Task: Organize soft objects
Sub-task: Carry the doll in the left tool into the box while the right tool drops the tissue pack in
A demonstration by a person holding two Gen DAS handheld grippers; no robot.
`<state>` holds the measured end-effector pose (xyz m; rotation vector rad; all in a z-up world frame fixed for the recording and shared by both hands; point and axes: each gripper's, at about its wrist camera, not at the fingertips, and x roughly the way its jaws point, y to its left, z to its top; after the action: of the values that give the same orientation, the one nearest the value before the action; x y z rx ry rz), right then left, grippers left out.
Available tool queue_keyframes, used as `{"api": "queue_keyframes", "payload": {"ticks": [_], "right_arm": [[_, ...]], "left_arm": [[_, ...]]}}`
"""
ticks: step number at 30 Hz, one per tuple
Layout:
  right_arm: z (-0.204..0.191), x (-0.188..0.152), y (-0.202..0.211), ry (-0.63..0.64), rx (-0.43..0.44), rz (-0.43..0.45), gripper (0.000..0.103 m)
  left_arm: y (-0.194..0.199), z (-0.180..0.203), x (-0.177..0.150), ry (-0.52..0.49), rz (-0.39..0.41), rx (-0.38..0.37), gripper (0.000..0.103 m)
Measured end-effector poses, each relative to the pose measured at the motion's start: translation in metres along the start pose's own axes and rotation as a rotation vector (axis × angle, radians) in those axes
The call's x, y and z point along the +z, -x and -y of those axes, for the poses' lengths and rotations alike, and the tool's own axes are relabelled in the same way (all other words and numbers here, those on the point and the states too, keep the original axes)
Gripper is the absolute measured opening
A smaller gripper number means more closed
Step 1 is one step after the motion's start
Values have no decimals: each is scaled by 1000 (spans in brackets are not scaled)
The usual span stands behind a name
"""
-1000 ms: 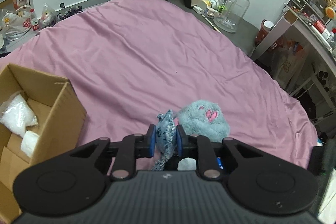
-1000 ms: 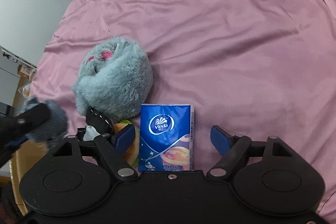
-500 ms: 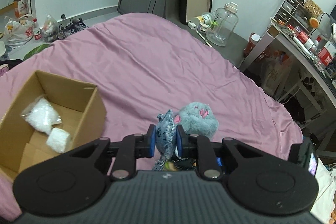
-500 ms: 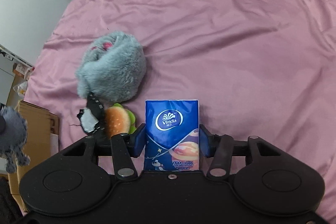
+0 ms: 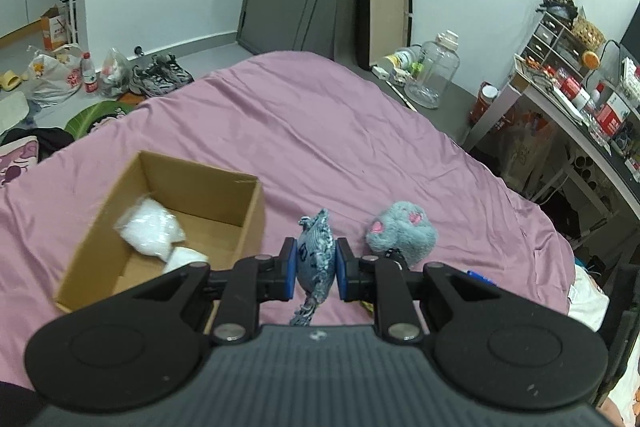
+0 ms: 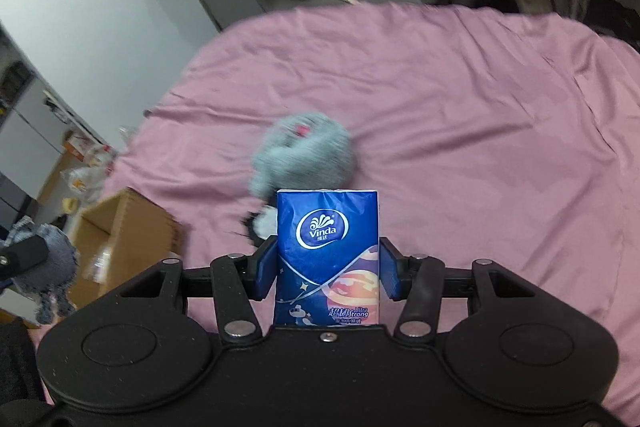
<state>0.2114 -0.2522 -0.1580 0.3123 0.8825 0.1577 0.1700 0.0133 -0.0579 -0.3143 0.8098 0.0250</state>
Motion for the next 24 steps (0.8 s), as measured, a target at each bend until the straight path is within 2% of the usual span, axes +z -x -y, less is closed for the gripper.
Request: {"api": "queue_keyframes", "payload": {"ticks": [4,13,24], "right_arm": [[-14,0,12,36,27,61,50],[-45,-2,24,81,99,108,50],[-64,0,46,106,137,171,50]], "left_arm": [[15,-16,4,9,20,11,19],[42,-53,14,11,52,53,19],[54,-88,21,17,70,69,19]]}}
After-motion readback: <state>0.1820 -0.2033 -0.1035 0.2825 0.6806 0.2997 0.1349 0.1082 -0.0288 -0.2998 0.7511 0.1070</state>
